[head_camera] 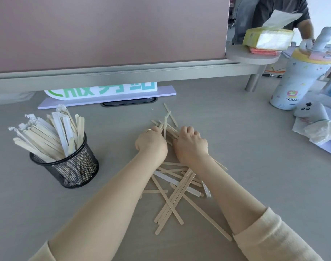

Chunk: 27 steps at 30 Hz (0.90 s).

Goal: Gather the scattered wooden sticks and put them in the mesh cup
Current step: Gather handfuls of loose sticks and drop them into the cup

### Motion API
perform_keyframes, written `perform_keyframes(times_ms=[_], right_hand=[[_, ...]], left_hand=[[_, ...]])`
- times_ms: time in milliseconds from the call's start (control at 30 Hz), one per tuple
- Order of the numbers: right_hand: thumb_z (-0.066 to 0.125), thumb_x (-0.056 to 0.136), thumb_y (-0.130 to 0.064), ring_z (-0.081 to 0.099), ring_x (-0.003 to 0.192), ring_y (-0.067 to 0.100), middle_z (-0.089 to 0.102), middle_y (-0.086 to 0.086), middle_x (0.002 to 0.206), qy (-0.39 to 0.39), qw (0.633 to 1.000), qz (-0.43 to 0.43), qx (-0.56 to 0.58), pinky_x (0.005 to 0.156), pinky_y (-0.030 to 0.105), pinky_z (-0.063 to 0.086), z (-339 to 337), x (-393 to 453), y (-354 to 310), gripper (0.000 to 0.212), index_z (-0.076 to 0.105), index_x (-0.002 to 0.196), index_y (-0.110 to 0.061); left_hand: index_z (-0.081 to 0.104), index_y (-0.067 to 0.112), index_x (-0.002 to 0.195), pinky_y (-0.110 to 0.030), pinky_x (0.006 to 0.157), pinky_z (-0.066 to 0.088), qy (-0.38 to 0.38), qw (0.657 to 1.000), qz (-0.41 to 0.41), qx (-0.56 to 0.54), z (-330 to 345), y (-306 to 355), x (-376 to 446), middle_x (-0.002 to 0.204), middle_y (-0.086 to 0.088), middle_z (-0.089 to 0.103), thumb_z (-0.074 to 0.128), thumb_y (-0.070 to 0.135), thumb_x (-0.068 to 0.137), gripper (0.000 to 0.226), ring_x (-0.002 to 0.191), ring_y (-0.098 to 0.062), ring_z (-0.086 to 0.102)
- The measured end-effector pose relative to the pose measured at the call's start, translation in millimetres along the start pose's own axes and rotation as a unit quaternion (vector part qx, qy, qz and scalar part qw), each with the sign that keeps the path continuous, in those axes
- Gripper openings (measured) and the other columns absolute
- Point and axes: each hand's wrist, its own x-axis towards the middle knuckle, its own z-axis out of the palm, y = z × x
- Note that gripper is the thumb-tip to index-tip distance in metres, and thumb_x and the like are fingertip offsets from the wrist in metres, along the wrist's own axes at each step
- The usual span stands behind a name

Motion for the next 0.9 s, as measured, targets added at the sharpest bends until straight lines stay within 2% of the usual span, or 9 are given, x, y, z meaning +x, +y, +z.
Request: perform_keyframes(times_ms=[267, 333, 400, 467, 533, 600, 700, 767, 900], right_hand=[[0.036, 0.090, -0.006, 0.050, 0.109, 0.030, 0.047, 0.014, 0.121, 0.005, 1.000, -0.016, -0.022, 0.070, 0.033, 0.040, -4, -5, -4, 0.028, 0.038, 0.117, -0.002], [0.038, 0.089, -0.003, 0.050, 0.108, 0.030, 0.047, 0.015, 0.120, 0.003, 1.000, -0.020, -0.017, 0.069, 0.032, 0.040, -5, -7, -2, 0.028, 0.039, 0.117, -0.002], [0.041, 0.087, 0.000, 0.049, 0.109, 0.031, 0.047, 0.016, 0.121, -0.011, 1.000, -0.024, -0.010, 0.070, 0.033, 0.040, -7, -8, 1, 0.032, 0.038, 0.119, -0.002], [0.042, 0.086, 0.002, 0.049, 0.109, 0.031, 0.046, 0.016, 0.122, -0.018, 0.999, -0.025, -0.009, 0.072, 0.032, 0.041, -8, -8, 3, 0.035, 0.038, 0.120, -0.002], [0.042, 0.086, 0.002, 0.050, 0.108, 0.032, 0.047, 0.016, 0.120, -0.013, 0.999, -0.029, -0.014, 0.071, 0.032, 0.040, -7, -8, 3, 0.035, 0.039, 0.120, -0.002], [0.041, 0.086, 0.003, 0.054, 0.104, 0.032, 0.051, 0.015, 0.115, -0.003, 1.000, -0.025, 0.000, 0.068, 0.032, 0.039, -7, -6, 4, 0.031, 0.040, 0.116, -0.003], [0.036, 0.090, 0.000, 0.061, 0.086, 0.035, 0.053, 0.009, 0.085, 0.009, 1.000, -0.017, 0.022, 0.056, 0.033, 0.036, -12, -3, 7, 0.018, 0.038, 0.107, -0.004], [0.031, 0.096, -0.011, 0.053, 0.070, 0.036, 0.048, 0.005, 0.072, 0.034, 0.996, -0.011, 0.082, 0.051, 0.031, 0.031, -18, -1, 9, 0.003, 0.033, 0.097, -0.008], [0.031, 0.098, -0.026, 0.041, 0.061, 0.028, 0.045, 0.003, 0.065, 0.113, 0.955, -0.033, 0.271, 0.051, 0.032, 0.028, -35, 0, 7, 0.022, 0.036, 0.083, -0.011]], left_hand=[[0.036, -0.002, 0.125, -0.041, 0.090, 0.044, 0.023, 0.998, 0.038, -0.034, -5, -10, -9, 0.131, -0.019, 0.049, 0.036, -0.001, 0.091, 0.034, 0.118, -0.037, 0.051], [0.040, 0.000, 0.114, -0.040, 0.076, 0.045, 0.014, 0.996, 0.039, -0.081, -10, -17, -9, 0.114, -0.019, 0.056, 0.032, -0.002, 0.092, 0.024, 0.096, -0.035, 0.058], [0.036, 0.005, 0.099, -0.033, 0.059, 0.038, 0.009, 0.991, 0.038, -0.124, -12, -30, -7, 0.092, -0.014, 0.051, 0.032, 0.001, 0.093, 0.009, 0.071, -0.027, 0.050], [0.032, 0.008, 0.091, -0.035, 0.054, 0.038, 0.030, 0.979, 0.039, -0.198, -8, -46, -2, 0.084, -0.012, 0.050, 0.029, 0.009, 0.096, 0.006, 0.065, -0.026, 0.049], [0.033, 0.008, 0.090, -0.042, 0.066, 0.047, 0.063, 0.949, 0.044, -0.306, -2, -59, -1, 0.085, -0.016, 0.055, 0.027, 0.015, 0.097, 0.012, 0.070, -0.030, 0.056], [0.035, 0.008, 0.093, -0.045, 0.070, 0.048, 0.084, 0.906, 0.054, -0.411, -3, -66, -9, 0.075, -0.010, 0.051, 0.026, 0.014, 0.097, 0.011, 0.061, -0.025, 0.050], [0.035, 0.010, 0.091, -0.036, 0.059, 0.041, 0.111, 0.857, 0.070, -0.499, -6, -67, -24, 0.068, -0.001, 0.042, 0.027, 0.012, 0.098, 0.011, 0.054, -0.017, 0.039], [0.037, 0.010, 0.088, -0.031, 0.053, 0.034, 0.160, 0.822, 0.073, -0.541, -5, -67, -32, 0.069, 0.000, 0.042, 0.028, 0.014, 0.098, 0.014, 0.054, -0.015, 0.036], [0.045, 0.028, 0.079, -0.025, 0.049, 0.030, 0.260, 0.751, 0.098, -0.599, -18, -67, -47, 0.064, 0.004, 0.039, 0.032, 0.027, 0.099, 0.024, 0.050, -0.012, 0.034]])
